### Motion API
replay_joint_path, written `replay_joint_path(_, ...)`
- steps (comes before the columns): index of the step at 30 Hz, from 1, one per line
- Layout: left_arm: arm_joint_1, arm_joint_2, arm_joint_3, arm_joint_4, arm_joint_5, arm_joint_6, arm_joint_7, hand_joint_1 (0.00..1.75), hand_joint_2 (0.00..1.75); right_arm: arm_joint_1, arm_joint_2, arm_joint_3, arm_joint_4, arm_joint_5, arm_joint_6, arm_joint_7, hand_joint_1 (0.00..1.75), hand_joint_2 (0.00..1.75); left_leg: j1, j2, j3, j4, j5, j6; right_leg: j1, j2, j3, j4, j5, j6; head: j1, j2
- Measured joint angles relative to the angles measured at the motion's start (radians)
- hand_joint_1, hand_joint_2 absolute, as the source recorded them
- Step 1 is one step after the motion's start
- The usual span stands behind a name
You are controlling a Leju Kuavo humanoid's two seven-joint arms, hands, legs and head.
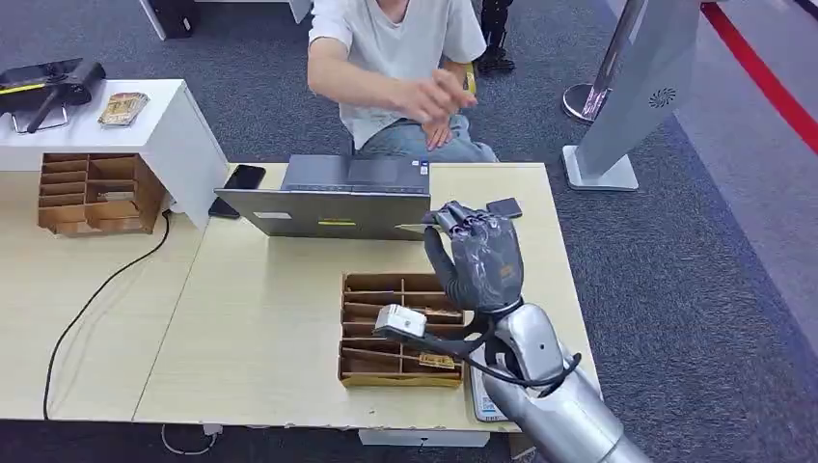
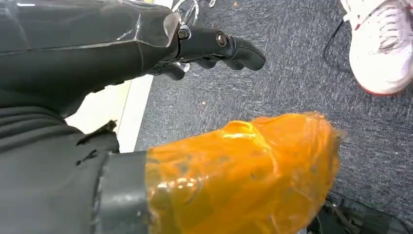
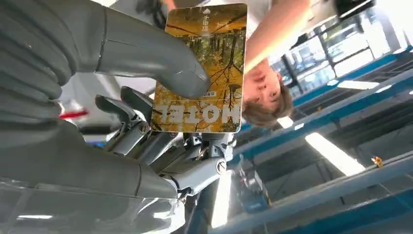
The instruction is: Pass the card to the sensor for recognition and then transmit it.
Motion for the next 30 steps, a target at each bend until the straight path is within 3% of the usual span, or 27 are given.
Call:
replay_joint_path(4, 0.0, -0.001, 0.01, 0.0, 0.011, 0.004, 0.0, 0.0, 0.0, 0.026, 0.0, 0.0, -0.027, -0.15, 0.018, -0.065, 1.75, 1.75, 0.0, 0.0, 0.0, 0.0, 0.0, 0.0, 0.0, 0.0, 0.0, 0.0, 0.0, 0.0, 0.0, 0.0)
replay_joint_path(12, 0.0, -0.002, 0.015, 0.0, 0.017, 0.006, -0.002, 0.0, 0.0, 0.047, 0.0, 0.001, -0.042, -0.193, 0.018, -0.086, 1.75, 1.75, 0.0, 0.0, 0.0, 0.0, 0.0, 0.0, 0.0, 0.0, 0.0, 0.0, 0.0, 0.0, 0.0, 0.0)
replay_joint_path(16, -0.001, -0.011, 0.047, 0.0, 0.034, 0.011, -0.014, 0.0, 0.0, 0.193, -0.031, -0.002, -0.17, -0.392, 0.032, -0.193, 1.75, 1.75, 0.0, 0.0, -0.001, 0.0, -0.001, 0.0, 0.0, 0.0, -0.001, 0.0, 0.0, 0.0, 0.0, 0.0)
replay_joint_path(20, -0.001, -0.011, 0.052, 0.0, 0.034, 0.011, -0.016, 0.0, 0.0, 0.21, -0.041, -0.004, -0.193, -0.4, 0.037, -0.198, 1.75, 1.75, 0.0, 0.0, 0.0, 0.0, -0.001, 0.0, 0.0, 0.0, -0.001, 0.0, 0.0, 0.0, 0.0, 0.0)
replay_joint_path(30, -0.001, -0.011, 0.06, 0.0, 0.027, 0.003, -0.033, 0.0, 0.0, 0.334, -0.073, -0.069, -0.282, -0.732, 0.205, -0.338, 1.75, 1.75, 0.0, 0.0, -0.001, 0.0, -0.002, 0.0, 0.0, 0.0, -0.001, 0.0, -0.001, 0.0, 0.0, 0.0)
